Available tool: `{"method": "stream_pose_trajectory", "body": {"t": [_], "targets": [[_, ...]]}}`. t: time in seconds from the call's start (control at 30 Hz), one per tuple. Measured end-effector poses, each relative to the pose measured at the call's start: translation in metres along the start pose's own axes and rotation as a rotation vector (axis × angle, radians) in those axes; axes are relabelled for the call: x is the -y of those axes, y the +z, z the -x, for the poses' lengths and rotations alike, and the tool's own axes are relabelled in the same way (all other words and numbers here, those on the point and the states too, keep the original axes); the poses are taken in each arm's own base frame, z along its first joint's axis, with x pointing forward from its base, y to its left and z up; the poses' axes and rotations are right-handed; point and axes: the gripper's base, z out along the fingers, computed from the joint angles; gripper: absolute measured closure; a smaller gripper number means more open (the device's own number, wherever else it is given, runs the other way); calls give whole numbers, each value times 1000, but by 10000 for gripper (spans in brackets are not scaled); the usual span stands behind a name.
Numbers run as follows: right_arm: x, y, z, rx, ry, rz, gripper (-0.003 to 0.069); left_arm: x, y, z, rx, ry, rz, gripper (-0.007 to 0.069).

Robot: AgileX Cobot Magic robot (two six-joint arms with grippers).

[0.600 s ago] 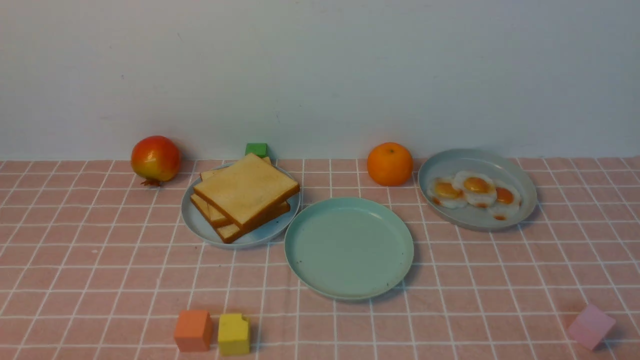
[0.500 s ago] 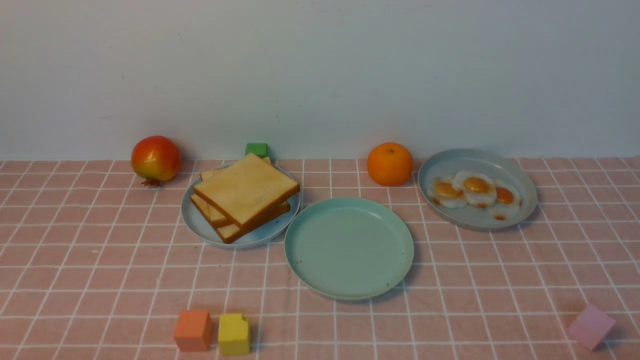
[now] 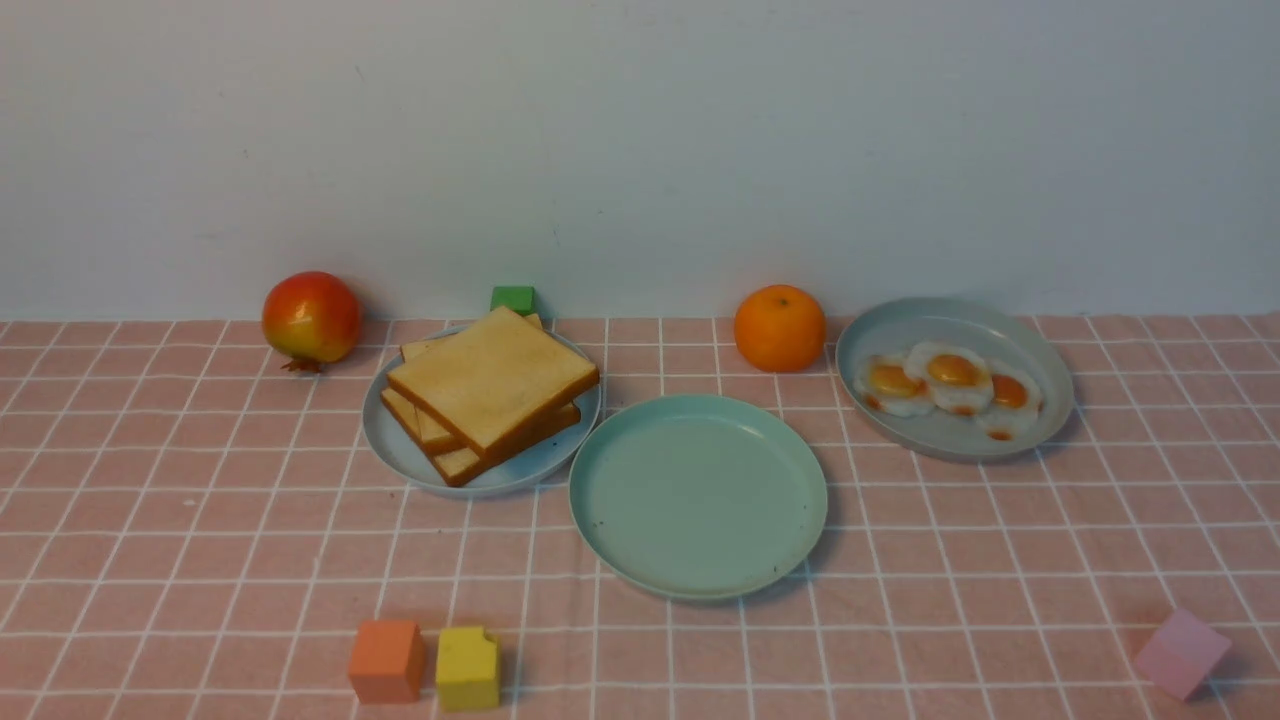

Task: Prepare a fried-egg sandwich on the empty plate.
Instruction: Use the left arm to grab a slice of bread

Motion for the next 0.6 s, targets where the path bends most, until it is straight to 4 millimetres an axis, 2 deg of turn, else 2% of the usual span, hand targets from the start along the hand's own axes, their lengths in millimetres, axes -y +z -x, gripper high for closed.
{"method": "stream_pose_trajectory", "body": {"t": [0.13,0.2,0.3,0.37,0.4,0.6], "targets": [[0,0,0,0,0,0,419,0,0,0,1,-1,-1,385],[0,0,0,0,0,0,419,2,0,1,20,-74,-22,385],[0,0,0,0,0,0,419,7,0,5,57,-365,-95,385],[0,0,0,0,0,0,419,9,0,8,77,-480,-125,385],[0,0,0,0,0,0,419,10,-1,11,104,-610,-158,385],[0,0,0,0,0,0,419,11,-3,22,173,-820,-216,396]]}}
